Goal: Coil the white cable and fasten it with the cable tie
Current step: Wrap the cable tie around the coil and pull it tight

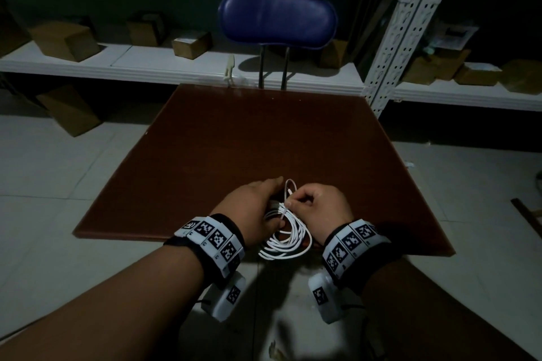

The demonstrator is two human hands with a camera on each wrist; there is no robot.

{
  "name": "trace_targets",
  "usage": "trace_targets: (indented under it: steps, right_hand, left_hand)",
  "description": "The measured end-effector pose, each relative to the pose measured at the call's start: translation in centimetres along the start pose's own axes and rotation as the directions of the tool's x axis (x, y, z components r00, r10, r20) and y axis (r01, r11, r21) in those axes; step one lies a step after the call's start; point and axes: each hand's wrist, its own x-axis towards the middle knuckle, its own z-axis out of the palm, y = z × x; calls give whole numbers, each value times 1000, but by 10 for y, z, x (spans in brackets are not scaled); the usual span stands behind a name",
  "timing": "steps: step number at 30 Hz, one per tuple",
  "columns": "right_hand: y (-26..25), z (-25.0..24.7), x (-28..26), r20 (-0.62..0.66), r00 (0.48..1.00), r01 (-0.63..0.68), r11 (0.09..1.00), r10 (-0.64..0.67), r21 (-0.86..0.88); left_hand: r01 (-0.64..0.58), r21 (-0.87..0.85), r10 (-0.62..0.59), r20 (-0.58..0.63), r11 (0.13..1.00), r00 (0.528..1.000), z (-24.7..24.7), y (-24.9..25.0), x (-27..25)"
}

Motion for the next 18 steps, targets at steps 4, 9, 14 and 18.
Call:
trace_targets:
  steps: [4,9,14,18]
  right_hand:
    - [0,0,0,6,1000,7,1000,-7,27]
    - [0,-5,1,-13,999,33,995,-32,96]
    - [-1,-7,0,-2,994,110,994,-110,6]
    - [-4,-7,-2,15,990,139,989,-138,-43]
  left_hand:
    - [21,-113,-23,-20,993,1000,-1,2,1]
    - [26,-130,-30,-31,991,999,1,1,3]
    - [38,-175,-58,-107,984,993,3,2,4]
    - [-34,-100,22,-121,994,992,8,1,3]
